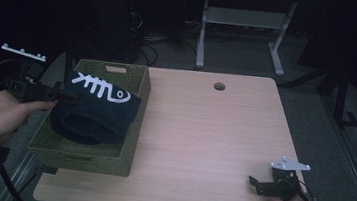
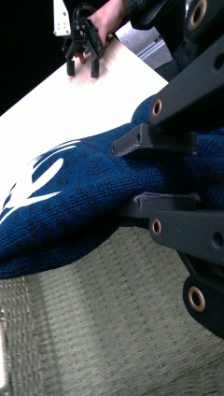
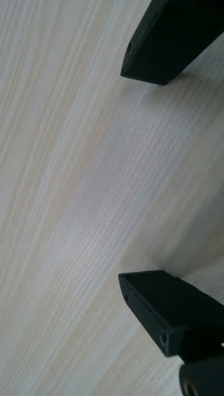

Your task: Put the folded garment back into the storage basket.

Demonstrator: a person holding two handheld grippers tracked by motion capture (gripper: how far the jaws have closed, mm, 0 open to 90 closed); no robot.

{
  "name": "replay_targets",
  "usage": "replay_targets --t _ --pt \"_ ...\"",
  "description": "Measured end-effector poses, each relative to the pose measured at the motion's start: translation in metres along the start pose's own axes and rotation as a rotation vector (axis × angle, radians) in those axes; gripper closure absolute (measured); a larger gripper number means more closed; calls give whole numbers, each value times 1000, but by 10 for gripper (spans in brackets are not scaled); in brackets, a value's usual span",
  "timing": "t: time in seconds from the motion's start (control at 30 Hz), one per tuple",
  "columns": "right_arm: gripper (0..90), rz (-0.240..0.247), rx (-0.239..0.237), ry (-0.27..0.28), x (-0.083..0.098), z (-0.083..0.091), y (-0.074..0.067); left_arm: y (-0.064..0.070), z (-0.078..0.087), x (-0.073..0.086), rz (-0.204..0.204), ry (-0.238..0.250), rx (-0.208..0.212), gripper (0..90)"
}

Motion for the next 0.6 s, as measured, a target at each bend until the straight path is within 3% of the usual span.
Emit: replay_targets --t 0.37,0.6 --pt "29 -3 4 0 0 0 0 -26 -5 17 49 0 5 747" --pt "28 -4 6 1 0 -1 0 -35 -7 24 72 13 4 748"
Point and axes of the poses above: each handheld gripper's, and its own axes: z roughly backward along the jaws, x roughly out of its underside, y roughly to its right, the point moved 2 cm from there along -z, roughly forward along the jaws, and after that the axes turned 8 degrees about x, right-handed, at the moved point
